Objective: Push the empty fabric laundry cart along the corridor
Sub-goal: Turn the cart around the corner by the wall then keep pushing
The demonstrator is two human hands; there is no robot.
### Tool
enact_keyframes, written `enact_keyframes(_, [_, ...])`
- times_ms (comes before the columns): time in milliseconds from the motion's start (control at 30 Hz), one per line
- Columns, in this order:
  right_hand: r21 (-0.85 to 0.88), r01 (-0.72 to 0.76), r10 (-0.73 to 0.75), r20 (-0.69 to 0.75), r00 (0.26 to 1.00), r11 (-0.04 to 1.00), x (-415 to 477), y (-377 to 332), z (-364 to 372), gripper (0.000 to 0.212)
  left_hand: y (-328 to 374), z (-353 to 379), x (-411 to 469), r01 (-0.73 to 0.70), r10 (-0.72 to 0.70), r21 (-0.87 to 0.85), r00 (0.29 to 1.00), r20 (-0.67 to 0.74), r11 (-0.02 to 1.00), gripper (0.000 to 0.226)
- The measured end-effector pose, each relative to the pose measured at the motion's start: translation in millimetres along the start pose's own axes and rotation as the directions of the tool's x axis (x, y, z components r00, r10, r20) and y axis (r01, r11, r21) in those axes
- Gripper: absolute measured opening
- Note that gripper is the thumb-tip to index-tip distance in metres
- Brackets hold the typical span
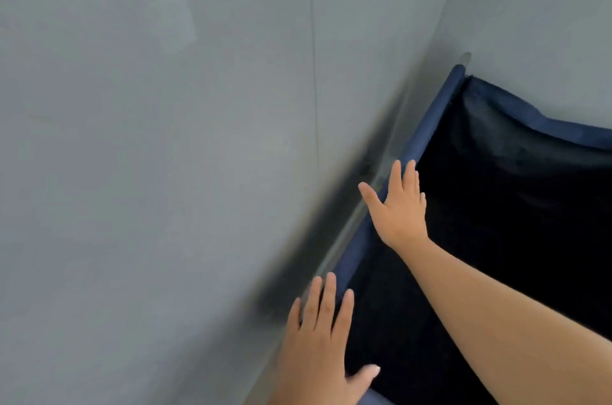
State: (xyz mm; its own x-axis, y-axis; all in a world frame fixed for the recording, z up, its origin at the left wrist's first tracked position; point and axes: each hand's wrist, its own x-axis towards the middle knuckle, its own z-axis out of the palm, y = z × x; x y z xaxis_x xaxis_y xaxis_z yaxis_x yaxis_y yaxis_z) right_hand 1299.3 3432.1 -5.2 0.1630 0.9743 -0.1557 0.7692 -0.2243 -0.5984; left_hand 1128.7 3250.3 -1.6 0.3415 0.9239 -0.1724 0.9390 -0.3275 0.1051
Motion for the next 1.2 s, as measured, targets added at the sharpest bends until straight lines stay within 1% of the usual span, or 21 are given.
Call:
enact_keyframes(67, [0.06,-0.041,0.042,-0.017,0.999,0.997,4,-9,11,0.097,-4,1,1,-0.016,0.017,-0.028,0.999,0.042,0.999,0.106])
enact_keyframes(133, [0.083,-0.056,0.058,-0.029,0.998,0.995,4,-14,18,0.1,-6,2,2,-0.025,0.027,-0.024,0.998,0.055,0.999,0.104])
enact_keyframes(233, [-0.011,-0.068,0.067,-0.063,0.996,0.998,5,-17,22,0.099,-7,3,2,-0.016,0.017,-0.02,1.0,0.024,1.0,0.104])
enact_keyframes(333, [-0.131,-0.117,0.106,-0.085,0.991,0.984,7,-21,23,0.098,-6,5,2,0.0,-0.001,-0.04,1.0,-0.022,0.999,0.103])
enact_keyframes(400, [-0.155,-0.162,0.148,-0.1,0.984,0.974,8,-26,25,0.098,-6,7,2,-0.001,-0.001,-0.046,0.999,-0.049,0.999,0.103])
enact_keyframes(500, [-0.107,-0.195,0.182,-0.117,0.976,0.975,8,-35,26,0.099,-7,6,2,-0.015,0.012,-0.045,0.998,-0.062,0.999,0.104])
enact_keyframes(633, [-0.057,-0.179,0.171,-0.126,0.977,0.982,7,-36,27,0.099,-8,5,7,-0.014,0.013,-0.017,0.998,-0.056,1.0,0.108])
enact_keyframes(733, [-0.037,-0.169,0.164,-0.118,0.979,0.985,7,-35,28,0.099,-7,3,9,-0.014,0.013,-0.024,1.0,-0.015,1.0,0.111])
enact_keyframes(833, [-0.023,-0.169,0.165,-0.114,0.98,0.985,7,-34,29,0.099,-7,1,9,-0.031,0.032,-0.024,0.999,0.026,0.999,0.108])
enact_keyframes(967, [-0.009,-0.169,0.167,-0.111,0.98,0.986,8,-34,30,0.098,-8,0,11,-0.04,0.043,-0.027,0.992,0.122,0.999,0.111])
enact_keyframes(1200, [-0.002,-0.165,0.164,-0.1,0.981,0.986,5,-36,31,0.098,-10,1,9,-0.036,0.041,-0.034,0.989,0.143,0.999,0.111])
